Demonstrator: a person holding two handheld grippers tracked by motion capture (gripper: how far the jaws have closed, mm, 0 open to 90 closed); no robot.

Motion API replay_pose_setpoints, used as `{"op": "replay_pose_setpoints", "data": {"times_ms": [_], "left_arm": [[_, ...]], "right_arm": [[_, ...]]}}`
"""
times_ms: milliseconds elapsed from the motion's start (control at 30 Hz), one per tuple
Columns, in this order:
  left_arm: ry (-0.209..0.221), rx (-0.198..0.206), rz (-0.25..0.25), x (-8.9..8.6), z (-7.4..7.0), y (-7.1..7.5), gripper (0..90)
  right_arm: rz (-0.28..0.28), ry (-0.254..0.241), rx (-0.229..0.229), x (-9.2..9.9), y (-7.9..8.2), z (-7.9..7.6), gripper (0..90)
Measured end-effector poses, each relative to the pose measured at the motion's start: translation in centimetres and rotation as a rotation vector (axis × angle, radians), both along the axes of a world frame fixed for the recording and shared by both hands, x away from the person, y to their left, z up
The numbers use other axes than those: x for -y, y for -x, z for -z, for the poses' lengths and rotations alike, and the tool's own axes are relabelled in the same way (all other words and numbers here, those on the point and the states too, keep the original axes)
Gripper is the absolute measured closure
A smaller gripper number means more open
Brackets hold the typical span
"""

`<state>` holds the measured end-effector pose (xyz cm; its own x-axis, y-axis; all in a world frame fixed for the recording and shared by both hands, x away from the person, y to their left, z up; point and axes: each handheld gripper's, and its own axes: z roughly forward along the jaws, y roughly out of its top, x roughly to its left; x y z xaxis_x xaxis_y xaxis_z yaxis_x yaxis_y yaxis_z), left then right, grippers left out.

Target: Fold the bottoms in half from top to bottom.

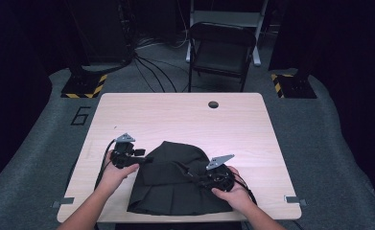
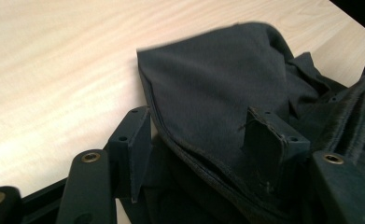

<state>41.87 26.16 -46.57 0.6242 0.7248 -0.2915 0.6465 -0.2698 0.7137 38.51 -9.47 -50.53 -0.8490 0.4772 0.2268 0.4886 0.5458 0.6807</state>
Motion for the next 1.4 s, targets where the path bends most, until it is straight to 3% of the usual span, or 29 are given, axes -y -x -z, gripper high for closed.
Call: {"op": "replay_pose_setpoints", "data": {"times_ms": [300, 433, 500, 667, 800, 967, 1133, 1400], "left_arm": [[0.019, -0.048, 0.037, -0.3, 1.1, 3.0, 45.3], [-0.018, 0.020, 0.108, -0.3, 1.1, 4.3, 61.6], [-0.032, 0.062, 0.115, -0.2, 1.3, 4.9, 69.6], [-0.027, 0.047, 0.134, -0.3, 2.0, 5.4, 80.6], [-0.017, 0.034, 0.132, -0.5, 2.7, 5.6, 81.9], [-0.024, 0.032, 0.136, -0.5, 3.2, 5.7, 81.8], [-0.031, 0.041, 0.136, -0.4, 3.5, 5.9, 81.6], [-0.023, 0.052, 0.118, -0.4, 4.1, 6.3, 79.9]], "right_arm": [[-0.013, 0.009, -0.002, 0.0, -0.1, 0.3, 64.6], [-0.007, 0.045, -0.031, 0.0, 0.1, 0.4, 62.3], [0.000, 0.044, -0.033, -0.1, 0.1, 0.3, 60.2], [-0.016, 0.046, -0.037, 0.4, 0.1, -0.5, 53.1], [-0.033, 0.018, -0.009, 1.1, 0.0, -1.6, 50.8], [0.003, -0.036, 0.016, 1.4, -0.5, -3.3, 47.1], [0.040, -0.035, 0.047, 0.1, -2.2, -4.1, 39.4], [0.084, -0.021, 0.059, -2.8, -5.3, -4.3, 28.4]]}}
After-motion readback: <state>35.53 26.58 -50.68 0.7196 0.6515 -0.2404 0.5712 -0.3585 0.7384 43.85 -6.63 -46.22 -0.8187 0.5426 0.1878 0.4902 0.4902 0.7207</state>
